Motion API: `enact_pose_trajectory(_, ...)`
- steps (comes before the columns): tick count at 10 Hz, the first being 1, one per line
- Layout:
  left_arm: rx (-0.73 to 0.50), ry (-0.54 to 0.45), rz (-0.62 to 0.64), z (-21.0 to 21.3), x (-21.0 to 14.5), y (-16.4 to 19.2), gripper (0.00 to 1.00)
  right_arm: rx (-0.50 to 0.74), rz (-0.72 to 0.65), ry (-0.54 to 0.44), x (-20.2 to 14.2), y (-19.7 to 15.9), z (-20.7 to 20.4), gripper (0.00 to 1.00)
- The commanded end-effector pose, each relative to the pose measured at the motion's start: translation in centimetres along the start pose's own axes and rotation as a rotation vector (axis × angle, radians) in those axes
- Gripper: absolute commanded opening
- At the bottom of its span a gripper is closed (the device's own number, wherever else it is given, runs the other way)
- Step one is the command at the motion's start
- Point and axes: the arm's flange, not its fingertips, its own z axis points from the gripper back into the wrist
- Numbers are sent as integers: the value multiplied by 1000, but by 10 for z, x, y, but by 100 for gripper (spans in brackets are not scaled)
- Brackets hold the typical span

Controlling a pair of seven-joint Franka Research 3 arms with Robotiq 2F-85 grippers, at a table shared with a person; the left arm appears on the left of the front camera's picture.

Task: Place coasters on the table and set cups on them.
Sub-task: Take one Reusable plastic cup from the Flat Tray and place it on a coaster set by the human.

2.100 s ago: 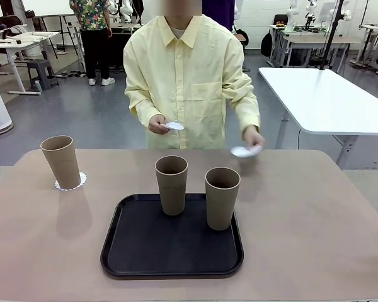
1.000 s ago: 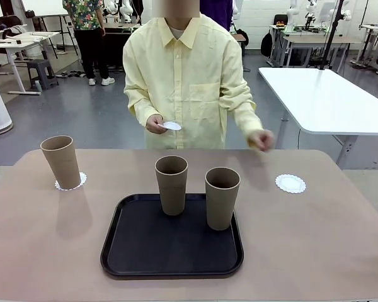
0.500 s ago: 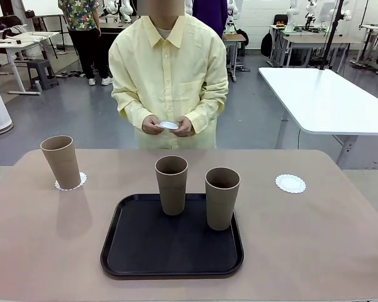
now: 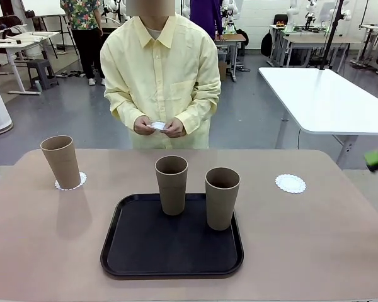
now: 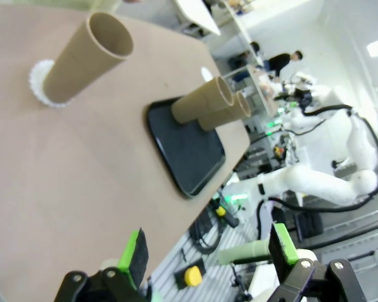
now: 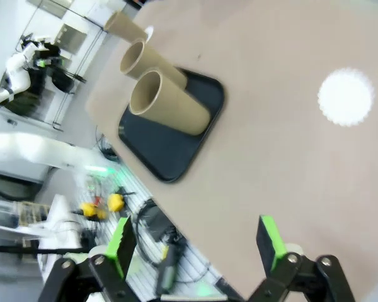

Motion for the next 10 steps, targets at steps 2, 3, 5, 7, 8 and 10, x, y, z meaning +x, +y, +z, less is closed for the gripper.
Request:
enact_pose_trajectory(2, -7, -6, 0, 1, -1, -1, 100, -240, 262, 116, 52, 11, -55, 100)
enact_pose_trajectory(3, -7, -6, 0, 1, -1, -1, 100, -254, 401, 173, 56, 19, -81, 100)
enact_pose_trajectory(5, -7, -6, 0, 1, -1, -1, 100, -211, 535, 341, 48, 29, -121, 100)
enact_pose_trajectory(7, -7, -6, 0, 1, -1, -1, 100, -147, 632, 419, 35, 45, -147, 100)
enact_pose_trajectory(8, -7, -6, 0, 1, -1, -1, 100, -205, 685, 432, 28, 51, -156, 100)
enact_pose_trajectory(10, -7, -6, 0, 1, -1, -1, 100, -154, 614, 435, 35, 50, -159, 100)
